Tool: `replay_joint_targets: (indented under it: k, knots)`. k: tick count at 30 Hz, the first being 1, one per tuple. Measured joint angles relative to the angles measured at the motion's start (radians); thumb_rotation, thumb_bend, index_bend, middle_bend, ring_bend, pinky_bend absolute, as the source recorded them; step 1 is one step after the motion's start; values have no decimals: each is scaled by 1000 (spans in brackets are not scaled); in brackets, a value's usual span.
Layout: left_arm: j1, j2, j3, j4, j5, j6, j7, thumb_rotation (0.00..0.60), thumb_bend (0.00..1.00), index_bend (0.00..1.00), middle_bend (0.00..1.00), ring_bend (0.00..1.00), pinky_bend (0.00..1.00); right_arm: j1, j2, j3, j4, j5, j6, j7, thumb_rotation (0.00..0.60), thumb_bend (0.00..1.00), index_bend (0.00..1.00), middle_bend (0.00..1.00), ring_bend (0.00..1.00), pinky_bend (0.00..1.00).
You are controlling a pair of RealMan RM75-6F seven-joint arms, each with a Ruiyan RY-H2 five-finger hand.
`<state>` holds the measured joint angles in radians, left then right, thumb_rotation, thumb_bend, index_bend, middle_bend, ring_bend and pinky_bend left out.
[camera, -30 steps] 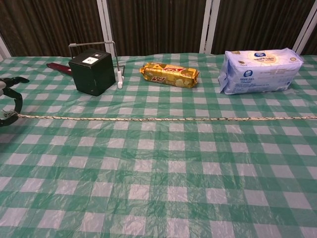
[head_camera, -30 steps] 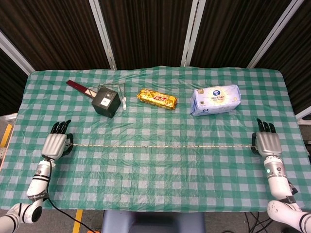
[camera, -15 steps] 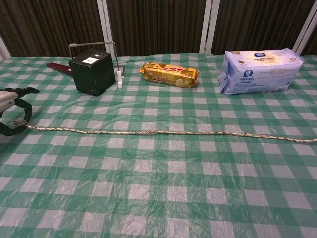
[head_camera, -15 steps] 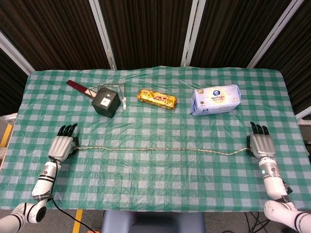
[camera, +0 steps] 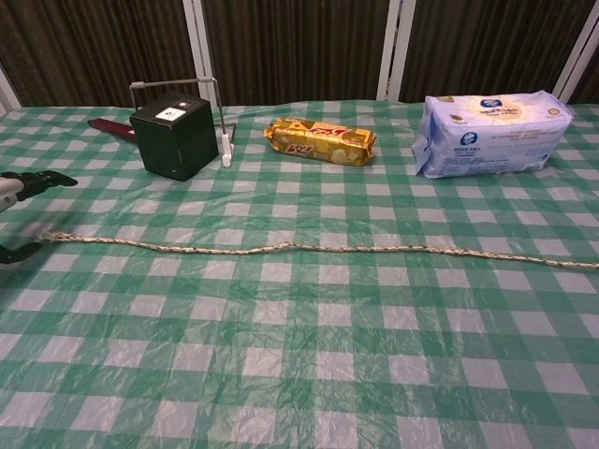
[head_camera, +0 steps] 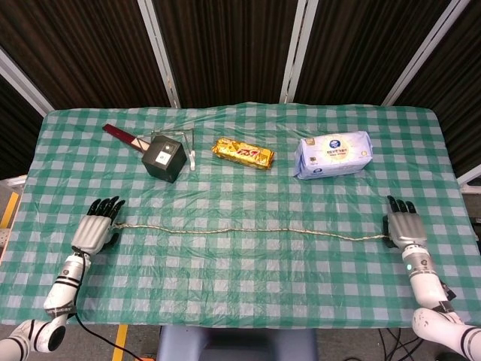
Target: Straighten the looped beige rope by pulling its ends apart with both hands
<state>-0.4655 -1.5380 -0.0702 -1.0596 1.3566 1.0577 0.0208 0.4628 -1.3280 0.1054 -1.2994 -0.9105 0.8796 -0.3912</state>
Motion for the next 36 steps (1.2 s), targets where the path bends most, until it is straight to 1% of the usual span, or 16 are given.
replay_joint_targets:
  k: [7,12,15,18,21,25,28,31,36]
  knots:
    - [50,88,13,-112,13,71,-5,600,424,0,0,0,0,-16,36,-22,-27,-26,14,13,600,306,0,0,0,0]
    - [89,143,31,-198,45,146,3,600,423,0,0,0,0,-21,40,-26,-27,-38,6,41,600,290,0,0,0,0]
    - [117,173,40,-247,65,200,10,600,423,0,0,0,0,-38,52,-26,-51,-71,49,61,600,290,0,0,0,0]
    - [155,205,53,-295,89,271,9,600,422,0,0,0,0,-72,74,-29,-100,-136,144,96,600,290,0,0,0,0]
    - [212,251,76,-355,105,340,15,600,416,0,0,0,0,-124,103,-40,-162,-231,283,137,600,290,0,0,0,0]
    - [290,300,104,-428,113,414,34,600,414,0,0,0,0,-225,135,-78,-234,-394,509,175,600,290,0,0,0,0]
    - [332,313,118,-439,134,473,41,600,416,0,0,0,0,-296,145,-119,-265,-516,624,191,600,290,0,0,0,0]
    - [350,315,121,-435,168,517,52,600,417,0,0,0,0,-340,151,-148,-279,-589,661,206,600,290,0,0,0,0]
    - [364,306,108,-413,190,542,58,600,417,0,0,0,0,-353,153,-148,-285,-591,664,212,600,290,0,0,0,0]
